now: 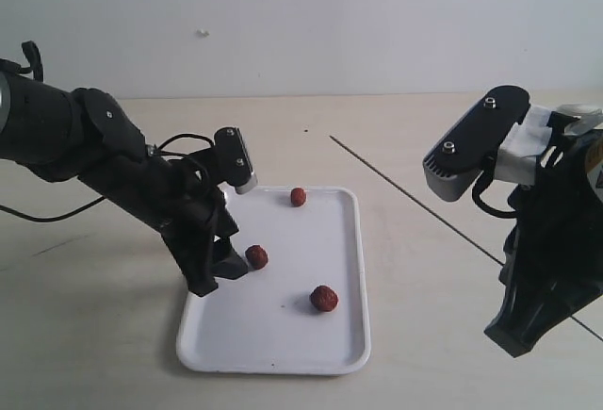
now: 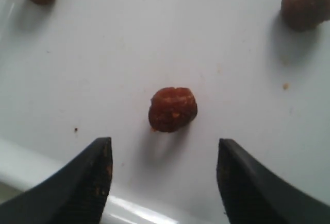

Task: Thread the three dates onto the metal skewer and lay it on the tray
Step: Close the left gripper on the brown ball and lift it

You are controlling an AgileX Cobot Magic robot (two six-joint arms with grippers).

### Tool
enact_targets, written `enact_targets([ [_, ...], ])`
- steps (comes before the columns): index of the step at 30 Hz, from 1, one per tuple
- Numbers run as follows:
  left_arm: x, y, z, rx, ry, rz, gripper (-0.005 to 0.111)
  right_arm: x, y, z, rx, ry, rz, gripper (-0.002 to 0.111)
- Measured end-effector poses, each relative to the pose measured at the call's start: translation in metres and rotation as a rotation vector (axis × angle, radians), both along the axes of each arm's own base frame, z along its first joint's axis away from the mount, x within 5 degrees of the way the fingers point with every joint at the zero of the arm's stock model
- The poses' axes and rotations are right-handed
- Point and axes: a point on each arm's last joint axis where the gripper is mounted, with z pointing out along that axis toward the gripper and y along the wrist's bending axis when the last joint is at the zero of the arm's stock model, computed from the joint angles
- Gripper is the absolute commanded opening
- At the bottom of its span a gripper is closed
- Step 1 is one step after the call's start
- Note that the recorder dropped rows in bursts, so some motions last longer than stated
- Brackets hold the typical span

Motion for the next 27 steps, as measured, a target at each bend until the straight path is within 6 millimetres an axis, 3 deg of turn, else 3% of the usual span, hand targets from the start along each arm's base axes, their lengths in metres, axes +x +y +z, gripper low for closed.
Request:
enact_targets([
  [13,0.001,-0.005,0.000,-0.055,-0.009,-0.009,0.059,0.000,0.000,0.000,0.001,-0.001,0.000,0.000],
  [27,0.005,-0.007,-0.022,-0.059,0.015,0.005,0.059,0.000,0.000,0.000,0.002,-0.003,0.001,0.000],
])
